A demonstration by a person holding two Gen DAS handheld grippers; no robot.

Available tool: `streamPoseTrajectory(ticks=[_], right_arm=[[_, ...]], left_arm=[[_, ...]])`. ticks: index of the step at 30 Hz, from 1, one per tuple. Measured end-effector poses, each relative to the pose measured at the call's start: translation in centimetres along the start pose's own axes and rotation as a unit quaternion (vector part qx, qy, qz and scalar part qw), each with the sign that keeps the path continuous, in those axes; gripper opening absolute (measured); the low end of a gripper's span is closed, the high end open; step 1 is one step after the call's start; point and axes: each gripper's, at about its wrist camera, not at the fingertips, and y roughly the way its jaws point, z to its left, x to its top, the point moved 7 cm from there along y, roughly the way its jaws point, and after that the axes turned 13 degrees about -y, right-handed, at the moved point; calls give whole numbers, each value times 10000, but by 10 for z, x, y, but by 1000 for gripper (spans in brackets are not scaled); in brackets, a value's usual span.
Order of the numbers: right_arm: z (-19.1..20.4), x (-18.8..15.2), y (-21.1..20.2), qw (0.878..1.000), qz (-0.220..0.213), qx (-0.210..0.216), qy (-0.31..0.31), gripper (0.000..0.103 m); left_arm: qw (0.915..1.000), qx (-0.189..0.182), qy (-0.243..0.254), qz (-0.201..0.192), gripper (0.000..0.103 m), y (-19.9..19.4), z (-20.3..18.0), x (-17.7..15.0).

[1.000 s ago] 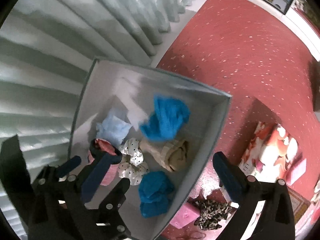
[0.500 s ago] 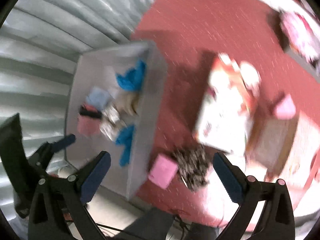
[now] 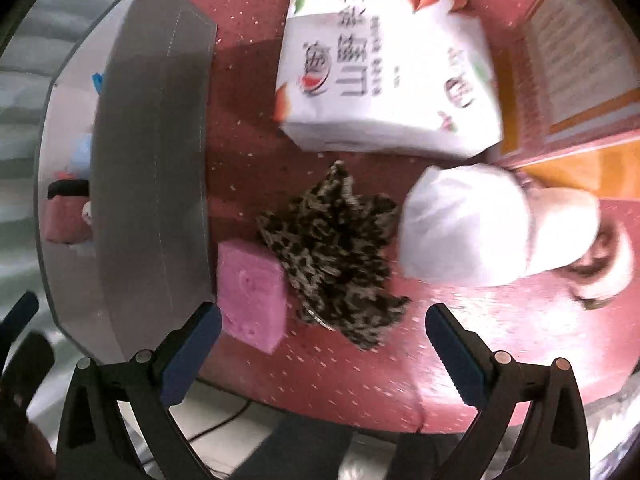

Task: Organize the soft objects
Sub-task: 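Move both grippers back over the remaining items on the carpet, then grasp the leopard-print scrunchie with the right gripper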

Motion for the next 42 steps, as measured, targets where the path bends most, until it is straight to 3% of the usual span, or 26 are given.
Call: streamPoseTrajectory(ticks=[5, 9, 13, 21, 26, 29, 32, 35, 40, 42], right_arm=[[4, 7, 18, 9997, -117, 45, 207, 103], [5, 7, 34, 9995, 35, -328, -29, 103], [-2, 4, 33, 9993, -61, -376, 28, 103], [-58, -34, 20, 9969, 64, -581, 519, 103], [-120, -81, 4, 9908, 160, -651, 1174, 103], [-135, -90, -18, 9893, -335, -298, 1388, 103], [-138, -80, -35, 9881, -740, -24, 1349, 103], [-130, -64, -25, 9879, -702, 332, 1341, 103], [-117, -39, -1, 9921, -435, 164, 1163, 103], [-109, -29, 1, 9950, -364, -63, 924, 91]], left_arm=[[9999, 66, 61, 112, 103, 1, 2, -10], [9996, 124, 154, 195, 103, 5, 0, -19], [9992, 119, 252, 272, 103, 9, -6, -25], [9975, 67, 628, 328, 103, 12, -31, -34], [9953, -41, 891, 370, 103, 13, -52, -41], [9932, -113, 1097, 369, 103, 13, -66, -46], [9909, -160, 1273, 410, 103, 15, -80, -52], [9889, -125, 1410, 459, 103, 17, -92, -57], [9854, -77, 1624, 498, 103, 19, -110, -64], [9839, -49, 1692, 575, 103, 23, -116, -69]])
